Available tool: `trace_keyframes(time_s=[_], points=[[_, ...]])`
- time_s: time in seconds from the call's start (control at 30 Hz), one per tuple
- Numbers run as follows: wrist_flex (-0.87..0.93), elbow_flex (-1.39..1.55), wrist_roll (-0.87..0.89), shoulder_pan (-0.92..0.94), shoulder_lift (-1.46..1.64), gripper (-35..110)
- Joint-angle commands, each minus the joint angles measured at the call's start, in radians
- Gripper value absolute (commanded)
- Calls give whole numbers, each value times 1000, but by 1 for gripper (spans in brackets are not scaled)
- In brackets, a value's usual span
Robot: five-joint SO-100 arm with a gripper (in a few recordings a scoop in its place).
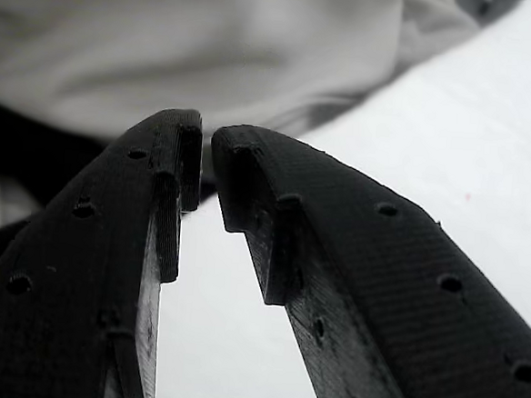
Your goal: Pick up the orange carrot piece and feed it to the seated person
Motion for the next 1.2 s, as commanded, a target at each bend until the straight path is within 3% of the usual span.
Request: trace_keyframes(time_s=[0.0, 0.3, 0.57, 1.17], points=[[109, -20, 20, -31, 61, -2], [503, -77, 8, -23, 66, -2], [709, -129, 8, -26, 67, -2], [769, -135, 11, -23, 67, -2]])
